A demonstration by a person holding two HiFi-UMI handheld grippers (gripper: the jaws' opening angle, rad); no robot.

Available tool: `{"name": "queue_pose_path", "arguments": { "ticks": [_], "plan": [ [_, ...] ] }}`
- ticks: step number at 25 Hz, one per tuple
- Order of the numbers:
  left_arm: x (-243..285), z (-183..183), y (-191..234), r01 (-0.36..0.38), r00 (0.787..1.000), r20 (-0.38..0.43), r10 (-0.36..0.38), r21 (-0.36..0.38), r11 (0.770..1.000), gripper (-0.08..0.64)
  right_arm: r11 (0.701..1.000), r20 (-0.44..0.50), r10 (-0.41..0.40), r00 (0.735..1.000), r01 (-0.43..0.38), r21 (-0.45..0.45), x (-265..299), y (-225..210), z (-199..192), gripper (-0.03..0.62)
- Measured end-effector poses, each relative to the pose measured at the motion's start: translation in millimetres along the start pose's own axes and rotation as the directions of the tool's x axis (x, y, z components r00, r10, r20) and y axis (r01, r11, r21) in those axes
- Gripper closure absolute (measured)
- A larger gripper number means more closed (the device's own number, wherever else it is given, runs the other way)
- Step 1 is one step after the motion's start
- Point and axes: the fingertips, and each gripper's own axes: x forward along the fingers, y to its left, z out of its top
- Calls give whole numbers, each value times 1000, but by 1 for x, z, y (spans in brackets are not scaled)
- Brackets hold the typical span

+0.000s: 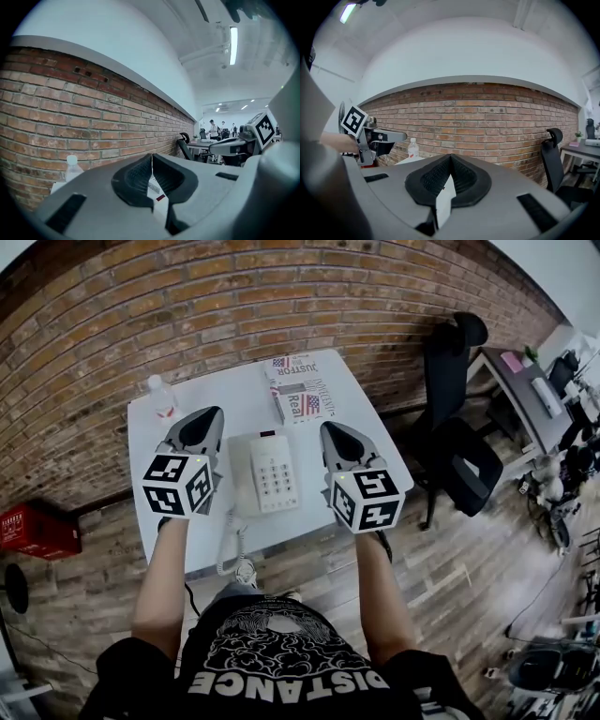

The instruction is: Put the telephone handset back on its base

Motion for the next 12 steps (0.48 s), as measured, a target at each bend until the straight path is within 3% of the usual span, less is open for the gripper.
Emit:
{"name": "queue_pose_path", "arguments": {
  "ticks": [12],
  "plan": [
    [-8, -8, 14, -47, 999, -9, 47, -24, 999, 551, 1000, -5, -7, 1000, 7, 6, 0, -5, -4, 594]
  ]
}}
